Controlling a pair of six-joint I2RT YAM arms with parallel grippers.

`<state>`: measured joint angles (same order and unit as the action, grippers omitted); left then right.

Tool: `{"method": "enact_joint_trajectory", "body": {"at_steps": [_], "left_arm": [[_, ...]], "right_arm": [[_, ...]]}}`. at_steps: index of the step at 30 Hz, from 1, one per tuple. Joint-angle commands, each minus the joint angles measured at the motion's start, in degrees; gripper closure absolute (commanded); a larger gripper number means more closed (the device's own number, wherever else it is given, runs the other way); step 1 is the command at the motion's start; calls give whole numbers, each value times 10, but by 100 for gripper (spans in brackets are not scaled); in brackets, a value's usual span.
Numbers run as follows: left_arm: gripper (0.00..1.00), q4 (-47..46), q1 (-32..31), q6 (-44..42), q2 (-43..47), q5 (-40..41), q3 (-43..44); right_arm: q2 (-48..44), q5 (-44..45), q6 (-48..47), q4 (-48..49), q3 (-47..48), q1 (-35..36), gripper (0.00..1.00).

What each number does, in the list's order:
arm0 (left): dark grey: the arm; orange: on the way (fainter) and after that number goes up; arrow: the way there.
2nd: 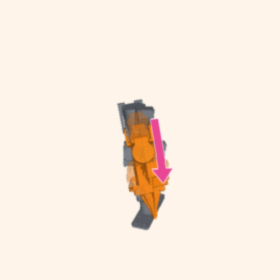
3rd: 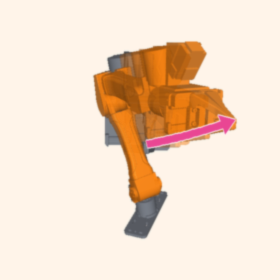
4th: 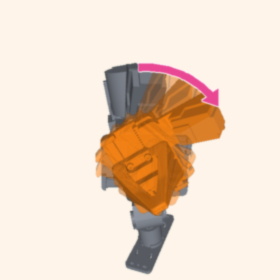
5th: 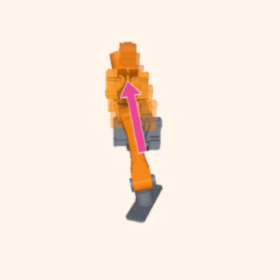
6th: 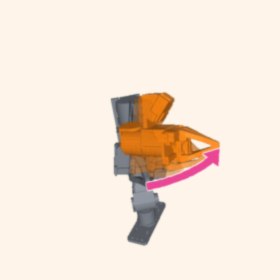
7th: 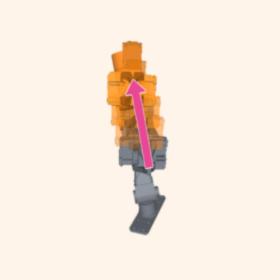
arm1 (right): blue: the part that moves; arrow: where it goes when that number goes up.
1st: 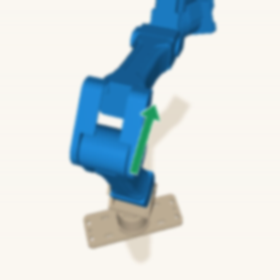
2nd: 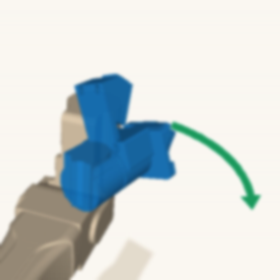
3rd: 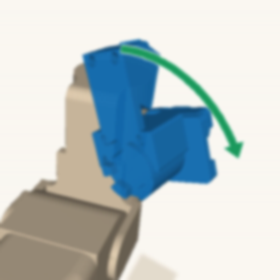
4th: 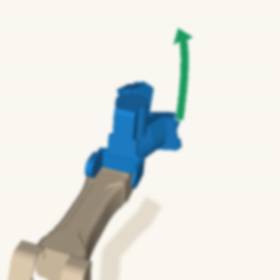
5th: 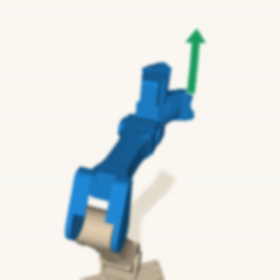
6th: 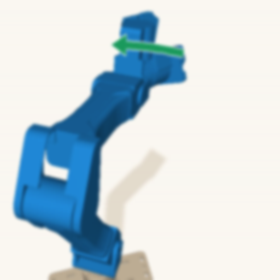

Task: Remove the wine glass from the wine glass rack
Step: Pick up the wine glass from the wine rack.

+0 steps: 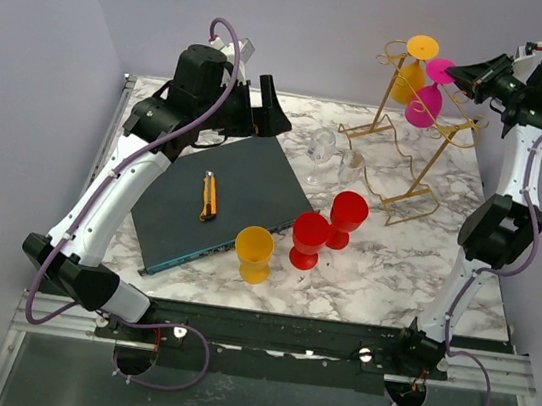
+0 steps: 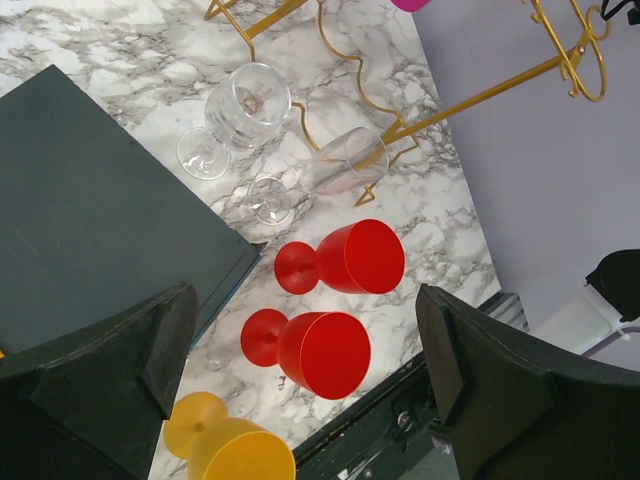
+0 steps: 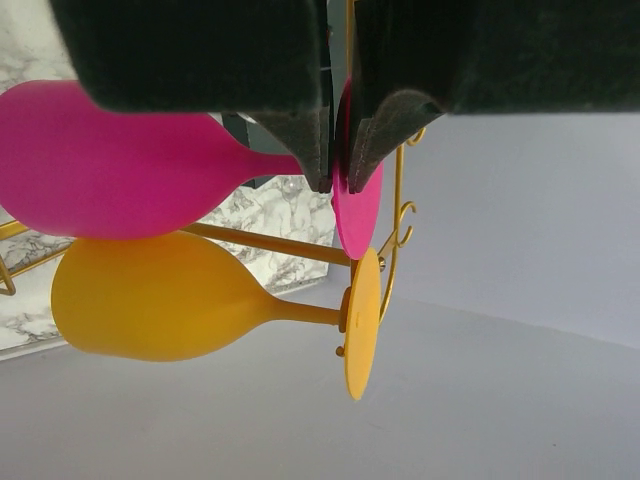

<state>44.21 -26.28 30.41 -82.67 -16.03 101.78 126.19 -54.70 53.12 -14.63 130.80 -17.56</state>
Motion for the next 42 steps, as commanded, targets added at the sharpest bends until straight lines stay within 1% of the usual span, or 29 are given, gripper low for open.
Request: {"method": "enact_joint_trajectory", "body": {"at_steps": [1,7,11,14,16,19,20,30,36,42], "left_arm": [[1,-4,-3,3,14,4,17],[1,-4,-3,3,15,2,19],[1,-4,-3,3,16,3,19],[1,-4,-3,3,17,3,19],[1,-4,-3,3,17,3,20],[1,-4,-3,4,18,4,20],[1,-4,-3,4,18,4,20],[1,-4,-3,3,19,5,23],[1,-4,-3,3,18,4,26],[1,-5,-3,3,18,4,27]], "right_arm": [[-40,11,13,37,6,-9,99],[-37,3,21,38,2,-11,98],[-45,7,17,41,-20,-11,88],[-46,8,17,40,-24,-12,83],[-46,10,16,36,-22,-12,82],[-49,15,15,32,-21,-13,74],[-50,16,15,31,-20,-13,72],[-60,39,-10,-11,-25,-18,72],[-63,52,-26,-31,-25,-20,67],[-61,54,-27,-40,-16,-22,68]]}}
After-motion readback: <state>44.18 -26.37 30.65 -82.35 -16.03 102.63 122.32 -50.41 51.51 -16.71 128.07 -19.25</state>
